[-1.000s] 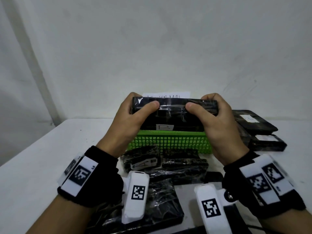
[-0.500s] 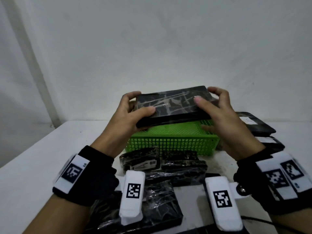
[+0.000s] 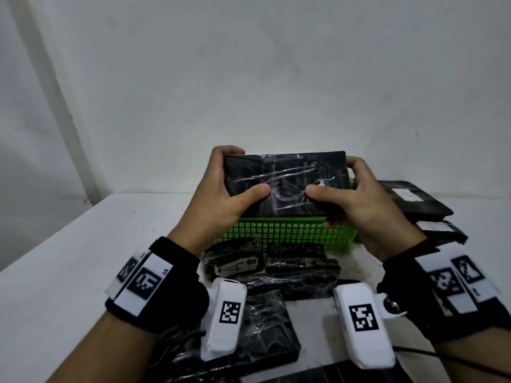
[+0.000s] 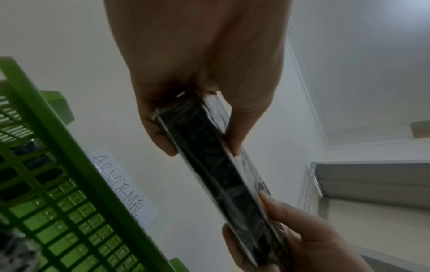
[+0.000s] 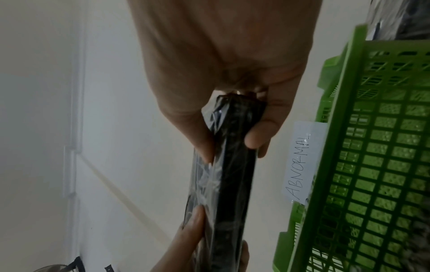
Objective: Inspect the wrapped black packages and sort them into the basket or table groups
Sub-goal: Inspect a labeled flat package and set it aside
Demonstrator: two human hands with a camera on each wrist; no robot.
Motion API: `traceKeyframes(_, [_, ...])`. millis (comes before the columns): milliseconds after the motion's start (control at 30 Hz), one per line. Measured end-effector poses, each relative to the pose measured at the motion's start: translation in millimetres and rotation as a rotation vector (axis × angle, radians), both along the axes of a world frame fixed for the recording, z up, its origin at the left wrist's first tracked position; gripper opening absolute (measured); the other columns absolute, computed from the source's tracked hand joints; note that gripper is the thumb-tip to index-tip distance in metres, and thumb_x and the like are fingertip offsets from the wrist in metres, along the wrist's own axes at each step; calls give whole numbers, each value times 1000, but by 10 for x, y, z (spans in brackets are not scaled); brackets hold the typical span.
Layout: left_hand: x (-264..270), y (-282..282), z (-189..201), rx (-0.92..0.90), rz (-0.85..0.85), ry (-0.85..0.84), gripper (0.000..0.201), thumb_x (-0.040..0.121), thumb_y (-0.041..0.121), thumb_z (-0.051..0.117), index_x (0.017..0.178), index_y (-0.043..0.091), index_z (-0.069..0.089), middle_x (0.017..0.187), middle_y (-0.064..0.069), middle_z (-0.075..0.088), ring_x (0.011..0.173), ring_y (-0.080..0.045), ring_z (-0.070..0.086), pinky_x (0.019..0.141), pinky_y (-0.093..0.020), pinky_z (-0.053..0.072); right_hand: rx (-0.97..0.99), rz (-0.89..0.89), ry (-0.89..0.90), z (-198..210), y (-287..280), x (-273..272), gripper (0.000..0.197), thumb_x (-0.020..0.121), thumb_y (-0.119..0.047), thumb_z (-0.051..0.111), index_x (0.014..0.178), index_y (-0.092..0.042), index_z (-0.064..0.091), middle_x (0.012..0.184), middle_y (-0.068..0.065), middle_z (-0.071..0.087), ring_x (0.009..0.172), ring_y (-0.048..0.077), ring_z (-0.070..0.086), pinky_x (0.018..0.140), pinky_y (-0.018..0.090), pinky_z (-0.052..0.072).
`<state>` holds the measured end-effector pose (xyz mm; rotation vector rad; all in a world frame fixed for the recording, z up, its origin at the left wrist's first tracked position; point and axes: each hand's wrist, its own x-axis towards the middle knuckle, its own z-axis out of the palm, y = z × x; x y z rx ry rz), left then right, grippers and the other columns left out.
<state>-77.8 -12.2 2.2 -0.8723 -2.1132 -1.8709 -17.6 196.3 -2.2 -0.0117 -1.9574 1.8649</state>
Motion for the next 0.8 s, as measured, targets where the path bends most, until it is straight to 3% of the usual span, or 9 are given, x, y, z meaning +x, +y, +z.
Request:
traceKeyframes(133, [-13,-55,10,17,47,-56,78,62,45,86,131,37,49,119,13,64,106,-6,67,89,-40,59,13,32,83,48,21,20,50,80,-11,78,124,-14,54,89,-5,72,74,11,73,51,24,54])
traceKeyframes(200, [14,-44,27,-9,29,-157,74,64,54,81,130,38,50,122,12,65,107,-11,69,82,-39,61,3,54,130,56,32,33,44,75,-12,77,116,-12,60,84,-8,73,76,12,72,55,25,56])
traceKeyframes(333, [63,2,70,-8,-51,-328,44,87,51,66,124,31,57,119,5,70,88,-23,76,69,-38,63,70,9,115,-11,49,16,58,77,-8,81,129,-21,58,112,-7,72,100,13,72,78,31,61])
traceKeyframes(433, [42,-20,74,16,-82,-392,55,83,63,60,127,30,60,129,4,63,111,-23,68,72,-40,63,139,34,-43,-28,99,32,73,68,-30,87,133,-35,54,128,-15,64,111,14,68,87,42,60])
traceKeyframes(500, [24,-20,45,23,-99,-406,53,83,62,63,126,32,61,134,5,59,123,-20,59,78,-40,63,59,117,-113,5,90,42,82,59,-46,84,134,-33,54,131,-13,64,117,15,65,86,47,61])
traceKeyframes(567, [6,-20,13,26,-110,-403,36,89,47,66,121,31,63,128,4,62,121,-17,61,88,-41,60,-70,120,-108,31,69,31,73,64,-50,78,129,-23,60,120,-7,71,116,19,67,85,46,61])
traceKeyframes(667, [-22,-13,-11,31,-145,-402,37,83,31,74,117,23,63,122,1,68,114,-14,65,96,-42,56,-100,48,-46,38,90,1,43,75,-36,77,111,-17,66,108,2,73,113,24,69,86,43,61])
traceKeyframes(733, [-4,9,-6,43,-138,-362,46,76,37,77,116,21,63,115,4,72,108,-11,67,96,-39,56,-81,28,-9,29,98,-6,27,80,-25,78,102,-18,64,102,2,72,107,23,71,87,45,61])
traceKeyframes(800, [3,31,6,57,-122,-314,53,69,44,79,114,20,64,109,6,74,103,-10,69,93,-37,56,-60,-26,60,23,57,-3,28,82,-21,78,104,-16,61,100,2,70,97,20,73,85,48,62])
